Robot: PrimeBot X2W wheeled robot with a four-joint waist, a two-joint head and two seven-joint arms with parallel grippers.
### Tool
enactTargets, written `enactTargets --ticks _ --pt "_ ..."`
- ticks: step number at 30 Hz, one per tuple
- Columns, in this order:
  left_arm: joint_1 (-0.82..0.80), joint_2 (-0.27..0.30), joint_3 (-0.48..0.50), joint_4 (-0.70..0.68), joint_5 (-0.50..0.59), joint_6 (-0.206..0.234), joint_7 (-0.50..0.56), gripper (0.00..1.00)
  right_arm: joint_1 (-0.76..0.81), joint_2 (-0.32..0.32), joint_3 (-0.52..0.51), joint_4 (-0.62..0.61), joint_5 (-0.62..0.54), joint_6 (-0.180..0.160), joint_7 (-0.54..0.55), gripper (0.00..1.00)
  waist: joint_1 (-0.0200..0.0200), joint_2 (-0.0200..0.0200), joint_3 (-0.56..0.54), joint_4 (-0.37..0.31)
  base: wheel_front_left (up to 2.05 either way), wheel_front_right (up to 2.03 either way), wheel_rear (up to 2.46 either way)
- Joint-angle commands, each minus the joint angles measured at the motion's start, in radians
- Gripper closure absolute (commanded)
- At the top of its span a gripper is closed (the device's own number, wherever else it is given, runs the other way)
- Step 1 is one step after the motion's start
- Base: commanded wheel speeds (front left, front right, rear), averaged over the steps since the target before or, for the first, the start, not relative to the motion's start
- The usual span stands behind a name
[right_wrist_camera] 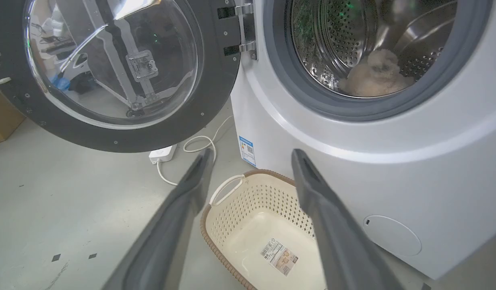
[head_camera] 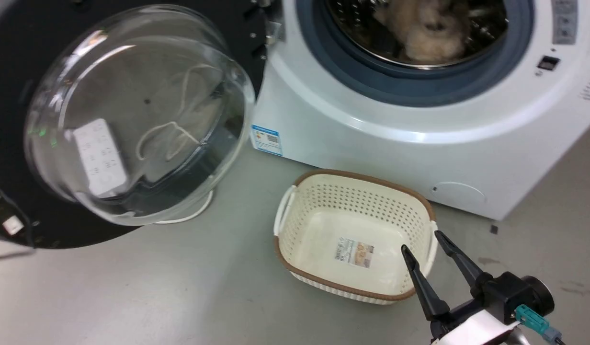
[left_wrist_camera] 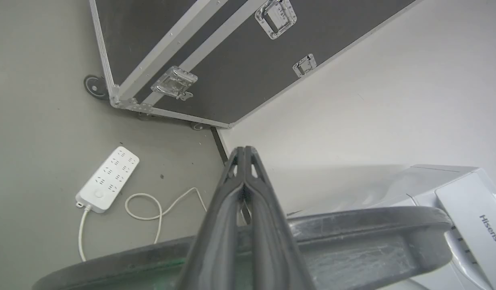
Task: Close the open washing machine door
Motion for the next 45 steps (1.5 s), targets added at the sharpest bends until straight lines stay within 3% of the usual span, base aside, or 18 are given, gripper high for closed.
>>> enactTargets --ticks 1,8,17,21,25,29,30,32,36,39,43,44,45 --pt "-0.029 0.011 0.02 0.041 -0.038 0.012 0.041 1.0 -0.014 -0.008 0.002 0.002 0.004 0.001 -0.008 0.0 -0.0002 0.0 0.013 -0.021 0.0 0.0 0.0" --pt "-0.017 0.058 0.035 0.137 -0.094 0.0 0.163 1.0 -0.018 -0.009 0.004 0.011 0.01 0.001 -0.008 0.0 -0.0002 0.0 0.009 -0.054 0.0 0.0 0.0" --pt "0.091 0.045 0.025 0.109 -0.19 -0.065 0.382 1.0 0.009 0.015 -0.003 0.034 0.011 0.001 -0.009 0.0 -0.0002 0.0 -0.067 -0.054 0.0 0.0 0.0" --pt "0.153 0.001 0.01 0.046 -0.258 -0.093 0.51 1.0 0.022 0.032 -0.005 0.044 0.007 0.001 -0.009 0.0 -0.0002 0.0 -0.11 -0.049 0.0 0.0 0.0" --pt "0.233 -0.078 -0.017 -0.044 -0.325 -0.096 0.629 1.0 0.039 0.047 -0.016 0.055 0.006 0.001 -0.009 0.0 -0.0002 0.0 -0.147 -0.042 0.0 0.0 0.0" --pt "0.312 -0.17 -0.043 -0.155 -0.397 -0.078 0.73 1.0 0.048 0.057 -0.021 0.073 -0.003 0.001 -0.009 0.0 -0.0002 0.0 -0.172 -0.047 0.0 0.0 0.0" --pt "0.312 -0.17 -0.043 -0.155 -0.397 -0.078 0.73 1.0 0.048 0.057 -0.021 0.073 -0.003 0.001 -0.009 0.0 -0.0002 0.0 -0.172 -0.047 0.0 0.0 0.0" --pt "0.377 -0.24 -0.076 -0.247 -0.431 -0.063 0.788 1.0 0.046 0.062 -0.028 0.079 -0.009 0.001 -0.009 0.0 -0.0002 0.0 -0.177 -0.059 0.0 0.0 0.0" --pt "0.462 -0.321 -0.129 -0.359 -0.475 -0.045 0.82 1.0 0.041 0.066 -0.04 0.086 -0.02 0.001 -0.009 0.0 -0.0002 0.0 -0.171 -0.09 0.0 0.0 0.0" --pt "0.507 -0.34 -0.176 -0.406 -0.495 -0.042 0.815 1.0 0.033 0.068 -0.04 0.089 -0.023 0.001 -0.009 0.0 -0.0002 0.0 -0.161 -0.113 0.0 0.0 0.0" --pt "0.583 -0.348 -0.356 -0.475 -0.635 -0.037 0.72 1.0 0.008 0.061 -0.037 0.084 -0.027 0.001 -0.009 0.0 -0.0002 0.0 -0.112 -0.184 0.0 0.0 0.0" --pt "0.583 -0.348 -0.356 -0.475 -0.635 -0.037 0.72 1.0 0.008 0.061 -0.037 0.084 -0.027 0.001 -0.009 0.0 -0.0002 0.0 -0.112 -0.184 0.0 0.0 0.0" --pt "0.599 -0.349 -0.432 -0.488 -0.688 -0.054 0.65 1.0 -0.006 0.055 -0.035 0.084 -0.025 0.001 -0.008 0.0 -0.0002 0.0 -0.091 -0.222 0.0 0.0 0.0"
